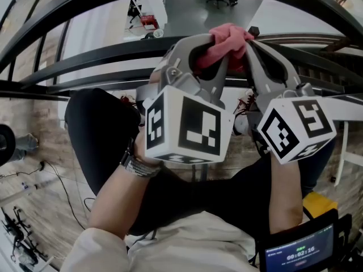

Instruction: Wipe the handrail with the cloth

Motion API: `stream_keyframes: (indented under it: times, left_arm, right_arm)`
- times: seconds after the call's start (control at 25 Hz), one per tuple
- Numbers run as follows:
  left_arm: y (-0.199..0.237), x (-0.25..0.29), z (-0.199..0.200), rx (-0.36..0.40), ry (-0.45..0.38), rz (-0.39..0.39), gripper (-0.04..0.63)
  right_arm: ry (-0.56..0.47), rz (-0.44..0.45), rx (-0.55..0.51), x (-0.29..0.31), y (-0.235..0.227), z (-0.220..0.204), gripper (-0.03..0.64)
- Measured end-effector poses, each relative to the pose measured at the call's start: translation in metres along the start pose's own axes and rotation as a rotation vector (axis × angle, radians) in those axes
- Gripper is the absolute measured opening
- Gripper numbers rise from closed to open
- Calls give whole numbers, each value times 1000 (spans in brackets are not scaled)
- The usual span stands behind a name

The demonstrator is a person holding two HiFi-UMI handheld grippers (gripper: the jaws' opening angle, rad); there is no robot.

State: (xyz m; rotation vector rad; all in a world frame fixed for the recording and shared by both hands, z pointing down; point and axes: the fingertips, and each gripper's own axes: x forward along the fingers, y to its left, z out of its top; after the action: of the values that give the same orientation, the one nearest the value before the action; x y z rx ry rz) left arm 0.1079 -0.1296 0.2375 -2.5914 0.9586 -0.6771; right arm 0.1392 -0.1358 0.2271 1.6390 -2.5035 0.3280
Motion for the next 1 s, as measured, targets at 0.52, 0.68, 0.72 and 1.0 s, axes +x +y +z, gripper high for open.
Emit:
stream_keyframes:
  times: [0.52,0.68,0.72,1.0]
  left_arm:
    - [5,-4,-5,-5,3,10,29]
    - [7,-5,-5,-10,3,17,29]
    - [8,-6,-5,-11,3,19,29]
    - [9,-8,-9,-10,8,19,29]
  right_arm:
    - [3,17,-5,4,6,0,2]
    - [5,22,-8,5,8,0,2]
    - [5,23,-9,5,9,0,2]
    - [8,31,-10,8,13,0,2]
